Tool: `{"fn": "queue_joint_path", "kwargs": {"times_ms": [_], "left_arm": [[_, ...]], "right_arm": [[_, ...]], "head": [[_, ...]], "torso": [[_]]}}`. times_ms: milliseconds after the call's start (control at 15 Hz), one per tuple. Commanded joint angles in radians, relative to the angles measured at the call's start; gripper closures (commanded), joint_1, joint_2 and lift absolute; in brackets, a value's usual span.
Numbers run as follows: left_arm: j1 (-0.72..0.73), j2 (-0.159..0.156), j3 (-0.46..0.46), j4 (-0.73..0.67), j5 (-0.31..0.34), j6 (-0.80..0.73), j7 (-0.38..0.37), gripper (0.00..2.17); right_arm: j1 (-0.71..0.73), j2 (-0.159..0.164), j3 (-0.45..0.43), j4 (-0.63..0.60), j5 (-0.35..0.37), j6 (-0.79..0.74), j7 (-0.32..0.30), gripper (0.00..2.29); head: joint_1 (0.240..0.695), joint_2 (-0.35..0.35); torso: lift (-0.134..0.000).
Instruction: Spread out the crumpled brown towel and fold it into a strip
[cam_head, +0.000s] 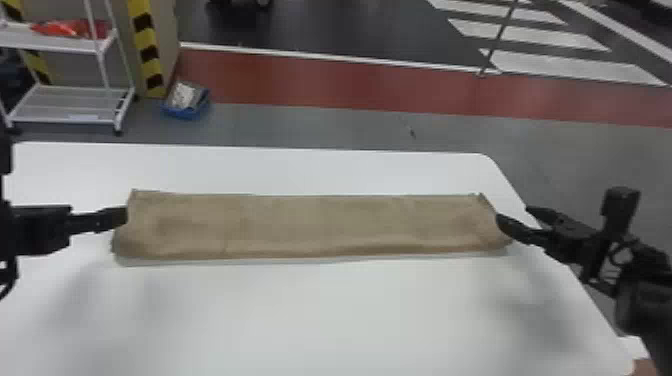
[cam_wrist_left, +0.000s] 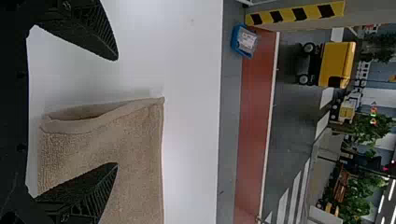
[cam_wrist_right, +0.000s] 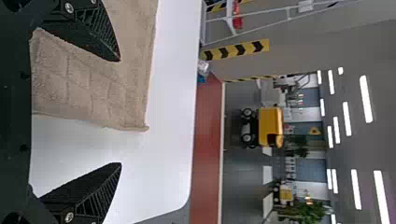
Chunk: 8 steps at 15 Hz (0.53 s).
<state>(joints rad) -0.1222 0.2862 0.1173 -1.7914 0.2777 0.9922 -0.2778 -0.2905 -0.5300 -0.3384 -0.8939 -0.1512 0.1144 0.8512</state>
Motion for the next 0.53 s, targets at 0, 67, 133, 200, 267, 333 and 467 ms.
{"fn": "queue_joint_path", "kwargs": {"times_ms": [0,67,133,200,267,333,467], "left_arm": [[-0.010,0.007,-0.005,0.026,-0.008,0.020,0.000,0.09],[-0.010,0.011,-0.008,0.033,-0.006,0.041,0.000,0.09],[-0.010,0.014,-0.010,0.035,-0.006,0.072,0.000,0.11],[-0.008,0.018,-0.010,0.035,-0.006,0.087,-0.003,0.16],[-0.007,0.019,-0.010,0.035,-0.003,0.124,-0.009,0.21],[-0.007,0.021,-0.007,0.033,0.003,0.161,-0.024,0.22],[0.003,0.021,-0.004,0.024,0.020,0.182,-0.031,0.22]], "right_arm": [[-0.026,-0.007,0.004,0.000,0.070,0.112,0.020,0.22],[-0.027,-0.008,0.009,0.000,0.078,0.130,0.020,0.22],[-0.026,-0.008,0.010,0.000,0.082,0.133,0.022,0.23],[-0.026,-0.011,0.012,0.000,0.090,0.140,0.023,0.30],[-0.026,-0.011,0.013,0.001,0.096,0.149,0.040,0.35],[-0.026,-0.013,0.013,0.001,0.098,0.155,0.049,0.39],[-0.026,-0.016,0.004,0.001,0.093,0.186,0.072,0.59]], "head": [[0.695,-0.219],[0.695,-0.218],[0.695,-0.217],[0.695,-0.217],[0.695,-0.218],[0.695,-0.220],[0.695,-0.224]], "torso": [[-0.123],[-0.123],[-0.123],[-0.123],[-0.123],[-0.123],[-0.123]]}}
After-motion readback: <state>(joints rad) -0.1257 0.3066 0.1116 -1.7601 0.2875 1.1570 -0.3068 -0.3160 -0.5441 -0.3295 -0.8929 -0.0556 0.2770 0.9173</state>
